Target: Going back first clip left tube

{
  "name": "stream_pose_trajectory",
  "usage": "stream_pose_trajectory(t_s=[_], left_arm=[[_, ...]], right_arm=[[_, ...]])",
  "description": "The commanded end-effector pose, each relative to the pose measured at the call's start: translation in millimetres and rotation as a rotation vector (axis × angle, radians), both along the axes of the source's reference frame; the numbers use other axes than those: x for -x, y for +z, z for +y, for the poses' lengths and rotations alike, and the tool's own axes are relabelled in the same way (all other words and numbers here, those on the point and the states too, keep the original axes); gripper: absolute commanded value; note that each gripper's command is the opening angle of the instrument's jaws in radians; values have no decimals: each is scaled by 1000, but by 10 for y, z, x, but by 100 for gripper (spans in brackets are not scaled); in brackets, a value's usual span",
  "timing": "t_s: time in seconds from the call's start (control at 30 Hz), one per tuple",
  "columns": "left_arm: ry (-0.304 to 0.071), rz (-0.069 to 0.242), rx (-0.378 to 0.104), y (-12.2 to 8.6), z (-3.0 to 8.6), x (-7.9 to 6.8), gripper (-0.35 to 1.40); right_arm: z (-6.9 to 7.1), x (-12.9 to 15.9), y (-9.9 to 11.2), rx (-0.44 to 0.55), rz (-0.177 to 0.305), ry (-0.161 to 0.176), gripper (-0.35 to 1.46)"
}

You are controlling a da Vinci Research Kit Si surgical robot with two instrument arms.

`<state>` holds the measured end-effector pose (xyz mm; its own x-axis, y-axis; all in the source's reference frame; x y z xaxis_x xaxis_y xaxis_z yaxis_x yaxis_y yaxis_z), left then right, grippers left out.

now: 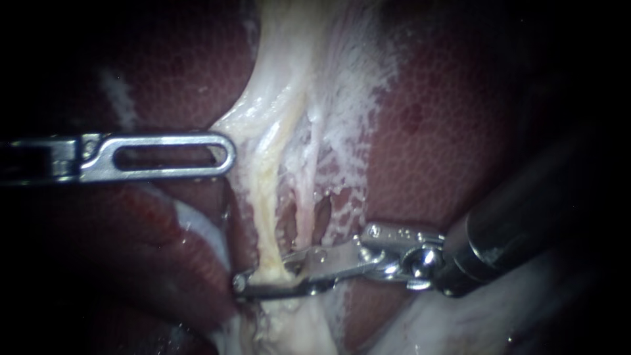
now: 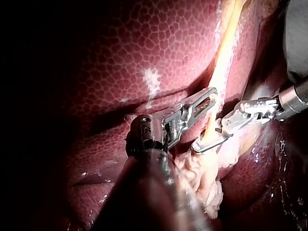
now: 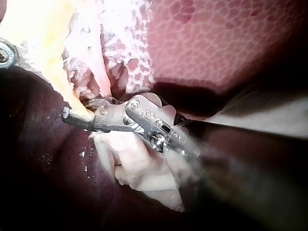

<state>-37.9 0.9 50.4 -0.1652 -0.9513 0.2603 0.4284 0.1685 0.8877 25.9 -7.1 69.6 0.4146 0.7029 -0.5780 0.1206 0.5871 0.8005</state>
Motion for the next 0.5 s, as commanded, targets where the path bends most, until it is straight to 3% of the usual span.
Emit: stream_pose_trajectory(t_s=[0.03, 0.5], left_arm=[[0, 0, 0, 0, 0, 0, -35], [-1, 1, 0, -1, 0, 0, -35]], right_arm=[[0, 0, 0, 0, 0, 0, -35], [-1, 0, -4, -1, 1, -1, -35]])
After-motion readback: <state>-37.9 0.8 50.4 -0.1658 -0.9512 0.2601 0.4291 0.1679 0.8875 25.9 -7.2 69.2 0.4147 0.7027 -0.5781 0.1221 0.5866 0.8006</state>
